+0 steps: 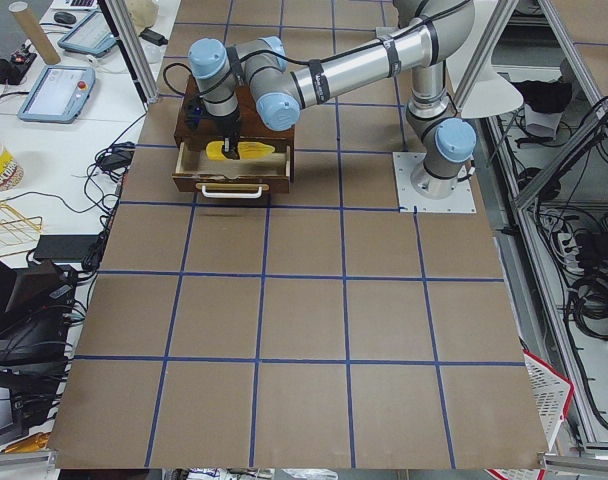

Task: Open drawer and put corn inside
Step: 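Carry the corn over the open drawer and lower it inside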

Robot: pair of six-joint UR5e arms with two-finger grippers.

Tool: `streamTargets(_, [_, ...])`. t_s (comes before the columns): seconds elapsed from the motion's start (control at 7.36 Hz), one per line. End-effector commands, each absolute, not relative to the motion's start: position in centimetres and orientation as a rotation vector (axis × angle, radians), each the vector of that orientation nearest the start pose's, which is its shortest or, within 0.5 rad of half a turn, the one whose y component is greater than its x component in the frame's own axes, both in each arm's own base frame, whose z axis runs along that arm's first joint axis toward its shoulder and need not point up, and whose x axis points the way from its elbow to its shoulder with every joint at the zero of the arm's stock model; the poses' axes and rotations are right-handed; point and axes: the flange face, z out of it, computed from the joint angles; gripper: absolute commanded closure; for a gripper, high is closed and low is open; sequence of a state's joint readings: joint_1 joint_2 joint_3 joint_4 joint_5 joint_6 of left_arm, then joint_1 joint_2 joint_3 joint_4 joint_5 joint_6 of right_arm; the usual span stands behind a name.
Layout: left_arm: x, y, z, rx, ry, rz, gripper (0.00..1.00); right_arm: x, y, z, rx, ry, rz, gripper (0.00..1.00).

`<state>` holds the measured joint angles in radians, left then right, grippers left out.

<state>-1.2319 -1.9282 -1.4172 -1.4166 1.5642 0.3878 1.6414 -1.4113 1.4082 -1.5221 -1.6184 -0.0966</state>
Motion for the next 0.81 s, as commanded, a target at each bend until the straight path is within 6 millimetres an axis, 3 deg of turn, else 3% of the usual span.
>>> streamTargets(0.0, [8.39, -63.47, 37.01, 0.080, 3.152, 0.070, 1.00, 16.74, -54.43, 47.93, -0.268, 3.176, 0.074, 0.00])
streamTargets(0.14, [8.49, -63.44, 36.82, 0.073, 3.154, 0.077, 0.80, 16.74, -54.43, 47.93, -0.268, 3.176, 0.074, 0.00])
streamTargets(0.27, [8.50, -63.47, 36.56, 0.073, 3.155, 0.084, 0.37, 16.74, -54.43, 47.93, -0.266, 3.177, 0.074, 0.00])
streamTargets(0.41, [8.46, -63.37, 36.16, 0.068, 3.158, 0.098, 0.19, 16.74, -54.43, 47.93, -0.268, 3.176, 0.074, 0.00])
streamTargets(0.68, [8.55, -63.33, 36.08, 0.063, 3.159, 0.100, 0.16, 16.74, -54.43, 47.93, -0.268, 3.176, 0.074, 0.00])
